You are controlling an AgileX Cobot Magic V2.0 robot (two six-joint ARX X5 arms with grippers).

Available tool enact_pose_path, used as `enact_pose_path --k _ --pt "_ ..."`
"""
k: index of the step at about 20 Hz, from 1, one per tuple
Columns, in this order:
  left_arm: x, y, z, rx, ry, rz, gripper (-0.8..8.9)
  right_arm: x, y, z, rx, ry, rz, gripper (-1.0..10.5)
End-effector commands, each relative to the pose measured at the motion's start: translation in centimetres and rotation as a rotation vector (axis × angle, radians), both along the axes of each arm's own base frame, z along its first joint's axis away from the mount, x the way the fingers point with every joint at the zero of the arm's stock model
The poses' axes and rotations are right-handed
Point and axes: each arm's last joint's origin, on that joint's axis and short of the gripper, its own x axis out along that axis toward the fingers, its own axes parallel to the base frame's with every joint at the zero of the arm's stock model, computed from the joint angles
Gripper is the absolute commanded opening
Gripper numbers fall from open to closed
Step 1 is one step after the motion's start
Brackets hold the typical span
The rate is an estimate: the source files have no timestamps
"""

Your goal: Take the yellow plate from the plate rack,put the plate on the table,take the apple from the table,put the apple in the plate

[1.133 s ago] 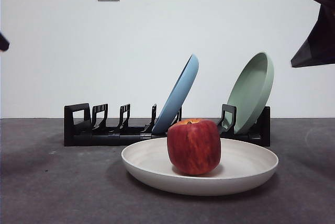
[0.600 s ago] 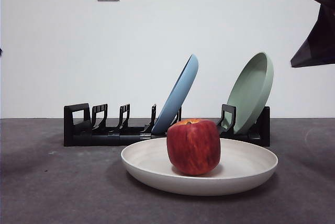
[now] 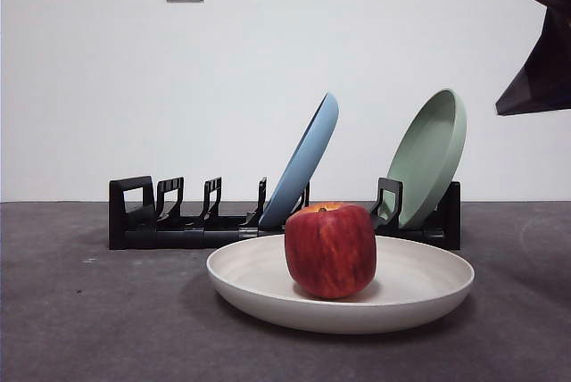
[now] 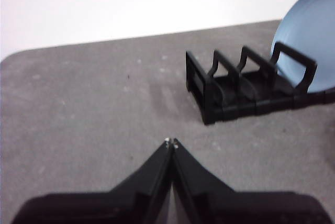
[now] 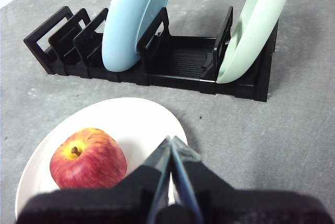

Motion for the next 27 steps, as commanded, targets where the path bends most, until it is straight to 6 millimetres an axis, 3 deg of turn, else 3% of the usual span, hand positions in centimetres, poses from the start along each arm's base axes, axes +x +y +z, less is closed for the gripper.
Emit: enact_pose_path --k 1,4,23,27 --pt "0.1 0.0 -1.2 0.003 -0.003 0.005 -0.03 0.0 0.0 -0.2 0.005 0.003 -0.005 0.0" --pt "0.0 0.1 -2.3 -0.011 0.025 0.008 -0.03 0.0 0.0 -0.2 0.005 0.003 -0.005 0.0" --pt "-0.1 0.1 -2.2 -0.017 0.011 0.012 -0.03 -0.1 0.0 -0.3 -0.002 0.016 -0.005 0.0" --pt "-0.1 0.1 -2.2 -0.017 0.011 0.013 -0.03 -1.3 -1.7 0.3 -0.128 -0.069 -0.021 0.0"
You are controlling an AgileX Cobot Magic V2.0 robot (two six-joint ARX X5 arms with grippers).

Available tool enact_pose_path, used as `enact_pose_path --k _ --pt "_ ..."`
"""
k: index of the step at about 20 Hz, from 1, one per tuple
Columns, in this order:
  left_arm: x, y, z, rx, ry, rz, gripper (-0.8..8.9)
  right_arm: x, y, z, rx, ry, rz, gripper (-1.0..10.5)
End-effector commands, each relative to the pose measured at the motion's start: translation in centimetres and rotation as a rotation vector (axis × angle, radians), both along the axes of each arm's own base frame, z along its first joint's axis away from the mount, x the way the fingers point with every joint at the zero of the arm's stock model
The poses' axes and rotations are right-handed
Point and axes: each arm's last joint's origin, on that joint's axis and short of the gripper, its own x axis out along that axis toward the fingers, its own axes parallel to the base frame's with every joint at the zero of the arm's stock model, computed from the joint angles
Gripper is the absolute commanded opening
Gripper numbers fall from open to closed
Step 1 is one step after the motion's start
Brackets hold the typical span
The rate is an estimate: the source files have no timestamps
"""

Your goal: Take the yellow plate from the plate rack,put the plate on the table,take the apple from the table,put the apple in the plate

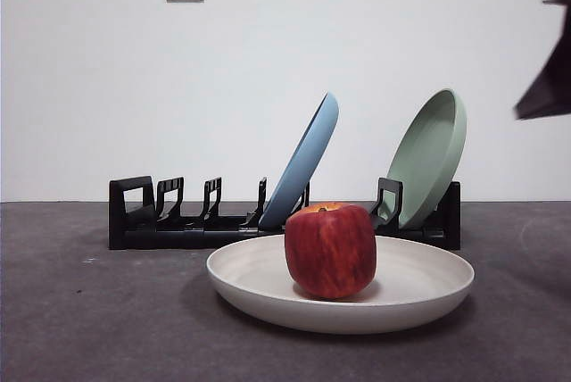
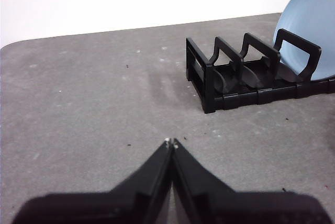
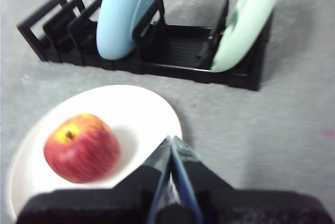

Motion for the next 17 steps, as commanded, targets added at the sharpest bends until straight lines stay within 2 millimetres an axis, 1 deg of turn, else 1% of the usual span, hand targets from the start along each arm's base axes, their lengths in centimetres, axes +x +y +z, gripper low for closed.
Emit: enact_pose_path --k 1,4,6,10,15,17 --pt "0.1 0.0 -0.4 -0.009 0.012 0.008 -0.03 -0.6 -1.3 0.4 -0.072 -0.117 -0.03 0.0" --pt "0.1 0.0 -0.4 -0.009 0.012 0.008 -0.03 -1.5 -3.2 0.4 -0.032 -0.271 -0.101 0.0" --pt "0.1 0.0 -0.4 -0.009 0.012 0.007 -0.03 -2.0 -4.1 -0.7 -0.011 -0.348 -0.148 0.0" --pt "0.1 0.0 -0.4 -0.009 0.012 0.007 -0.03 -2.7 -4.8 -3.6 -0.009 -0.367 -0.193 0.0" --pt "0.1 0.0 -0.4 -0.009 0.012 0.008 -0.03 -3.0 -4.8 -5.1 -0.004 -0.387 -0.195 0.0" --pt "0.1 0.1 -0.4 -0.009 0.012 0.008 -0.03 -3.1 -4.8 -5.4 -0.01 -0.363 -0.194 0.0"
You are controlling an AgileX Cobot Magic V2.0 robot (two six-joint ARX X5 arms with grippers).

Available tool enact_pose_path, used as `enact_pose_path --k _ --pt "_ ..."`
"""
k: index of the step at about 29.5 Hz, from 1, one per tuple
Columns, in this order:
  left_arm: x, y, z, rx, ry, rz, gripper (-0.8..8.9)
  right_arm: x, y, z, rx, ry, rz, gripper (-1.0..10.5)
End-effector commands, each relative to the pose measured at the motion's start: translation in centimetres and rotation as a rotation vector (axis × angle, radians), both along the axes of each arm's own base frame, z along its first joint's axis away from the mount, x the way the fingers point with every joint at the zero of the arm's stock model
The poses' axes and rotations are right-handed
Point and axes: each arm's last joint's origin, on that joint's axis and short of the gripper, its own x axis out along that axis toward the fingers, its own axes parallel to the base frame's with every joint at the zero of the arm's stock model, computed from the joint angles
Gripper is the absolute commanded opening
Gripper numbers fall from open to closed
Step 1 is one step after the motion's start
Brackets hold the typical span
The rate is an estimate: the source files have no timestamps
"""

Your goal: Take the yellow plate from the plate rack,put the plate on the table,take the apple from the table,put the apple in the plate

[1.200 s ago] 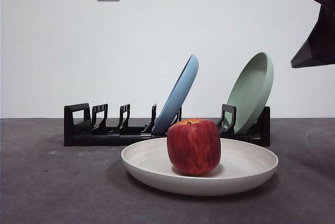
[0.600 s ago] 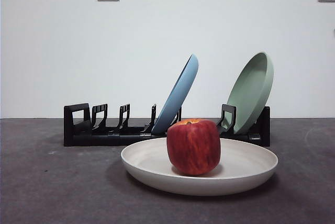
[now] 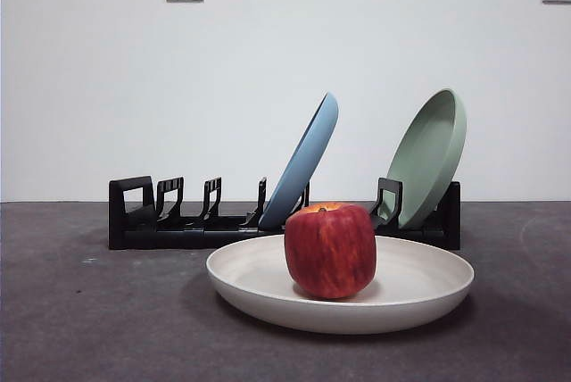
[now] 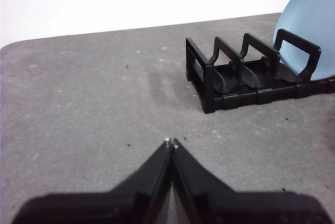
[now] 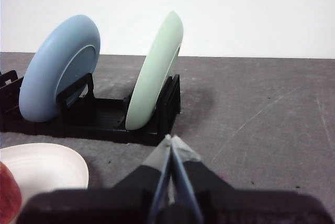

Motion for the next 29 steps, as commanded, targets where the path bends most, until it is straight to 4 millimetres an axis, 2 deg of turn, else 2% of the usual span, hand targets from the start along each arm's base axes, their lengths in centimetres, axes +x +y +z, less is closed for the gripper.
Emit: enact_pose_path --k 1,7,14,29 --pt "0.1 0.0 -0.4 -0.009 0.012 0.008 -0.02 -0.1 0.0 -0.7 -0.008 0.033 -0.001 0.0" --pt "0.1 0.0 -0.4 -0.009 0.012 0.008 -0.03 -0.3 -0.1 -1.7 -0.023 0.131 -0.001 0.0" --pt "0.1 0.0 -0.4 -0.009 0.012 0.008 -0.03 -0.3 -0.1 -1.7 0.052 0.152 -0.011 0.0" --pt "0.1 0.0 -0.4 -0.009 0.012 0.008 -0.03 -0.2 -0.1 -1.7 0.051 0.154 -0.017 0.0"
